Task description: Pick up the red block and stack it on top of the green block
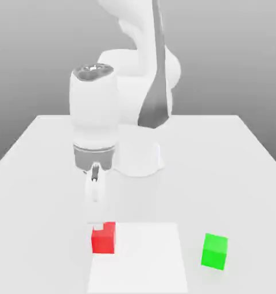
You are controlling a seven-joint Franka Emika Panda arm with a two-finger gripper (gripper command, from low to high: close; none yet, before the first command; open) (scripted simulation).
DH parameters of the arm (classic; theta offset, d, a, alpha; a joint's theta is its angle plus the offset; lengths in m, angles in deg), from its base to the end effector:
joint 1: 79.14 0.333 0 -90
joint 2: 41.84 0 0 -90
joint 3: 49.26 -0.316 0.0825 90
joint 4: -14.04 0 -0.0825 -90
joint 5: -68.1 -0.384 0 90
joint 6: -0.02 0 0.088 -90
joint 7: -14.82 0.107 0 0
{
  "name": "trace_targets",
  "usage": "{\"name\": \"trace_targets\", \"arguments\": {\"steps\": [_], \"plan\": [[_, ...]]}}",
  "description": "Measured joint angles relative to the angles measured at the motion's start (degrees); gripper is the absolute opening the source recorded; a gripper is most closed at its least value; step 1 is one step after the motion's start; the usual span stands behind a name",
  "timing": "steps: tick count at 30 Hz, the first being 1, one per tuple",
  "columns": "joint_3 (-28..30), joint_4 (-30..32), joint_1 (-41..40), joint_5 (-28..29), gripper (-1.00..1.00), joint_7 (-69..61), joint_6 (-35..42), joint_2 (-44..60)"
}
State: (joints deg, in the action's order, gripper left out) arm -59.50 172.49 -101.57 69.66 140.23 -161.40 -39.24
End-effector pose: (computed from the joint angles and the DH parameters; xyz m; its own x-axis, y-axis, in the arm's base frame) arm 0.3800 -0.0797 0.2024 -0.7210 -0.6930 -0.0036 -0.6929 0.7210 -0.0064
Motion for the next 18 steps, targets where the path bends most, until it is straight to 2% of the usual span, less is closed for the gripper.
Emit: {"name": "trace_targets", "arguments": {"steps": [5,6,13,18], "plan": [[4.4,-1.3,3.3,5.5,0.00,4.7,-8.5,10.2],[5.1,-1.4,3.8,6.2,-1.00,5.2,-9.6,11.5],[5.1,-1.4,3.8,6.1,-1.00,5.2,-9.6,11.4],[2.4,0.0,2.5,0.7,-1.00,1.2,-2.0,2.3]]}}
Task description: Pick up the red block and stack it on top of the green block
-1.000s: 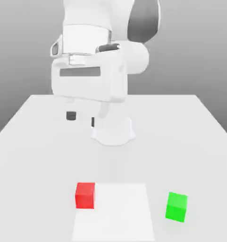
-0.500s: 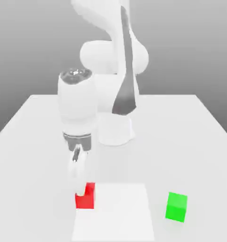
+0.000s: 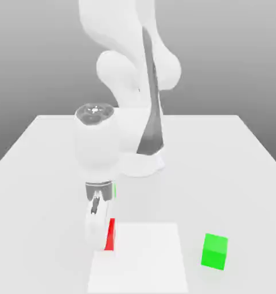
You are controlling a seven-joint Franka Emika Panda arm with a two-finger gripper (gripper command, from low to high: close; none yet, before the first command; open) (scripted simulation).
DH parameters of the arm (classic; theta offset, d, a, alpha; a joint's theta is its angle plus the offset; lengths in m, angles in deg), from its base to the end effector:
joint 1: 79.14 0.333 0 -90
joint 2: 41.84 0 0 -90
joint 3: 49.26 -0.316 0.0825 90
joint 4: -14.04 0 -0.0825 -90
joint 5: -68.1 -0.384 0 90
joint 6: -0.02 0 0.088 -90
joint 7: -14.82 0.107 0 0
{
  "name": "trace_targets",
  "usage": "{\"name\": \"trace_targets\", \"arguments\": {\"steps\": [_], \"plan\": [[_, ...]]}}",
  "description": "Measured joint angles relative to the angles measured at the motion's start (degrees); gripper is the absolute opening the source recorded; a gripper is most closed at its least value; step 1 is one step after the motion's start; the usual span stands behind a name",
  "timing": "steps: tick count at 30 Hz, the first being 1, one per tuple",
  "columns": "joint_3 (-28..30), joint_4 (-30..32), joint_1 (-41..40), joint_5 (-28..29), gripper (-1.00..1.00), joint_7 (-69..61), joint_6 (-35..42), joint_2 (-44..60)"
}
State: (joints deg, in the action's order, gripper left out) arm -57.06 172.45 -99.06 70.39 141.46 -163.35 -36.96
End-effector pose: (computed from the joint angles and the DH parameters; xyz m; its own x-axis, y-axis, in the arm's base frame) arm 0.3789 -0.0777 0.1902 -0.7265 -0.6871 -0.0014 -0.6871 0.7265 -0.0019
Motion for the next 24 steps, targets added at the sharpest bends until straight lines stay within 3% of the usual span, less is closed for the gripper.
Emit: {"name": "trace_targets", "arguments": {"steps": [14,20,21,24], "plan": [[-12.0,-8.1,20.6,-1.4,-1.00,-31.4,11.8,-3.6],[-9.9,-9.9,23.7,6.4,-1.00,-29.9,5.0,5.5],[-9.1,-10.0,24.2,7.9,1.00,-28.9,3.6,7.1],[-9.1,-10.0,24.2,7.9,1.00,-28.9,3.6,7.1]]}}
